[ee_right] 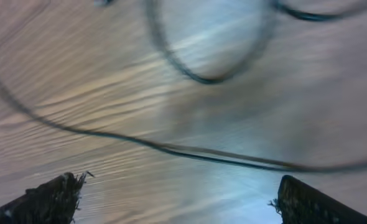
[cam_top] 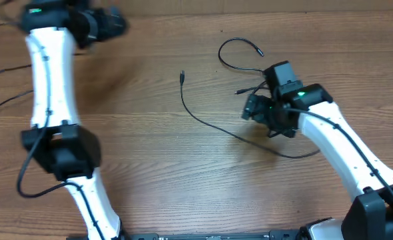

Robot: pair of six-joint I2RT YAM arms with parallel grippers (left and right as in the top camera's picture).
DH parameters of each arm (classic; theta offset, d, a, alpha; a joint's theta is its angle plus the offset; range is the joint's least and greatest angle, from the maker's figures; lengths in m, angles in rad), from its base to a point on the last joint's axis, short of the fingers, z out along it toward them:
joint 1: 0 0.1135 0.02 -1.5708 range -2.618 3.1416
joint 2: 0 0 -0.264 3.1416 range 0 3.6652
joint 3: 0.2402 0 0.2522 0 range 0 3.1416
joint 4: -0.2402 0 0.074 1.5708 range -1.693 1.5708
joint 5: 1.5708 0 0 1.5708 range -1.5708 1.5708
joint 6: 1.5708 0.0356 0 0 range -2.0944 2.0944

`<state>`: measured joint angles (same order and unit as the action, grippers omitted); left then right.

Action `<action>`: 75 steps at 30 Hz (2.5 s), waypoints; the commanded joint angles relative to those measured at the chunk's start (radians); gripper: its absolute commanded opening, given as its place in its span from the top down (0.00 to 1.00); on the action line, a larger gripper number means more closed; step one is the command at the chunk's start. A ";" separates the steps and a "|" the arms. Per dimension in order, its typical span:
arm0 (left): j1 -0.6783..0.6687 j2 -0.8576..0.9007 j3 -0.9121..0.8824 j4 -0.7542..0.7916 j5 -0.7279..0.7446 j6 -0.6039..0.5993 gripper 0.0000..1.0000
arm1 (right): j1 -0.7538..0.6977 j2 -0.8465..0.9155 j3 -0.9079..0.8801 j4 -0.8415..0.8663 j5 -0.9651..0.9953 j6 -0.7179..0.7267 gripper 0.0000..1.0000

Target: Untangle cables

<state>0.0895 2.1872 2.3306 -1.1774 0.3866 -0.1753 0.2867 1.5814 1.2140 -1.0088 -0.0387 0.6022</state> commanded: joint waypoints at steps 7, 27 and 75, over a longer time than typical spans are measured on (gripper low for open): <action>-0.371 0.012 -0.003 -0.127 -0.146 -0.187 0.00 | -0.346 -0.115 0.065 -0.182 0.094 -0.002 0.00; -0.748 0.016 -0.003 -0.086 -0.577 -0.360 0.00 | -0.604 -0.095 -0.024 -0.145 0.108 -0.002 0.00; -0.487 0.016 -0.003 -0.222 0.175 0.122 0.04 | -0.594 0.201 -0.041 0.185 -0.855 -0.096 0.96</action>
<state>-0.4393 2.1983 2.3295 -1.3727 0.2684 -0.2272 -0.3199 1.7840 1.1255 -0.8360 -0.6941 0.2810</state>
